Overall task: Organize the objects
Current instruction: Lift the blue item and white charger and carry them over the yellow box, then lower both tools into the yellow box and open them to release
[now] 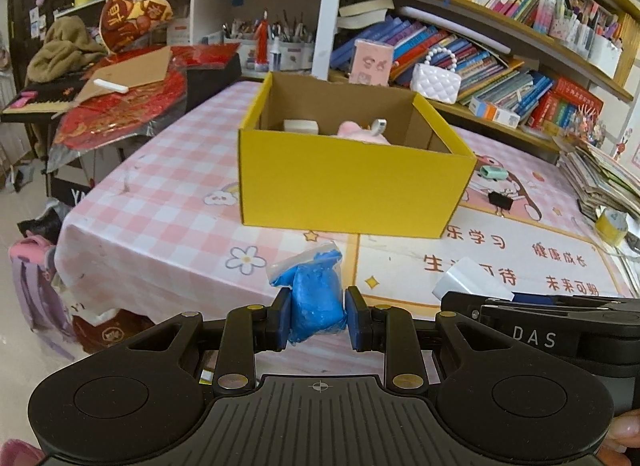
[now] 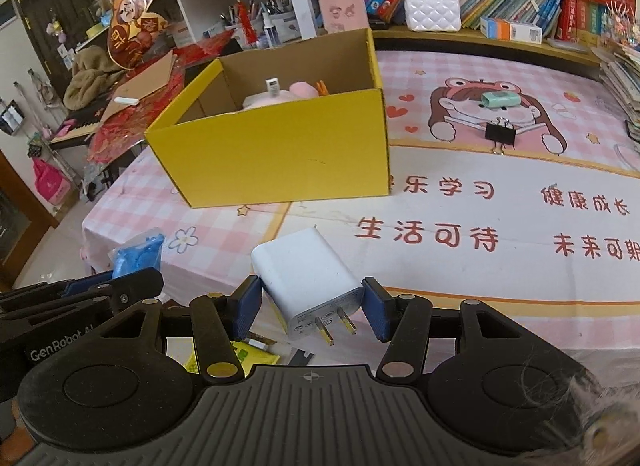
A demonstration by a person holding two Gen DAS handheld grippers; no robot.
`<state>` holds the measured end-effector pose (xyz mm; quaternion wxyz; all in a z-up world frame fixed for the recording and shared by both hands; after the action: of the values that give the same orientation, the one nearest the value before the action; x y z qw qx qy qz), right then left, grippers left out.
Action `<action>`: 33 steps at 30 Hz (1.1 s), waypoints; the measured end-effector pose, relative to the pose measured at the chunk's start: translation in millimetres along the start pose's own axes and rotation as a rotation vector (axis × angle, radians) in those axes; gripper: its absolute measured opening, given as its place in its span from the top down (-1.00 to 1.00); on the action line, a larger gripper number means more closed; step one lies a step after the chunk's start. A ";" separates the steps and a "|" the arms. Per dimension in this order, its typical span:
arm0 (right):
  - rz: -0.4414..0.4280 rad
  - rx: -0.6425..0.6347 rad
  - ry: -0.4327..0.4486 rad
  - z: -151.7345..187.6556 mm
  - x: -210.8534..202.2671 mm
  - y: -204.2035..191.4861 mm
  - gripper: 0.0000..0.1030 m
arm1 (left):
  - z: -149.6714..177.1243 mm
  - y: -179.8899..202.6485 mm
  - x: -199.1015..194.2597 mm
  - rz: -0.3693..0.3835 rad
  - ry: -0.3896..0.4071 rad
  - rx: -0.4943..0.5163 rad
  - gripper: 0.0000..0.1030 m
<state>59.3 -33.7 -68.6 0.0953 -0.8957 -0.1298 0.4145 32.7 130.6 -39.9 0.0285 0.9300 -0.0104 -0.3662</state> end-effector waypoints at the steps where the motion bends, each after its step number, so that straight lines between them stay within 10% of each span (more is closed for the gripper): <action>1: 0.002 -0.007 0.002 -0.4 -0.7 -1.6 0.00 | -1.0 -1.5 -0.9 0.000 0.004 -0.001 0.49; 14: 0.024 -0.049 0.058 -21.4 4.5 -3.4 0.00 | -36.4 -7.3 4.7 0.002 0.105 -0.030 0.49; 33: -0.059 -0.108 0.220 -174.1 75.6 -1.6 0.00 | -134.5 -5.9 90.4 -0.111 0.174 -0.015 0.49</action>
<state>239.7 -19.6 -11.4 0.0725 -0.9354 -0.1671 0.3032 190.6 138.9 -3.6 0.0159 0.9572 0.0462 -0.2852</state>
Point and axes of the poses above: each gripper's, at about its wrist camera, not at the fingertips, and x roughly the way its jaws point, y to its right, z to its underside, the point moved 3 cm from there along x, roughly the way its jaws point, and after that the axes turned 5 degrees about x, right-handed, at the moved point
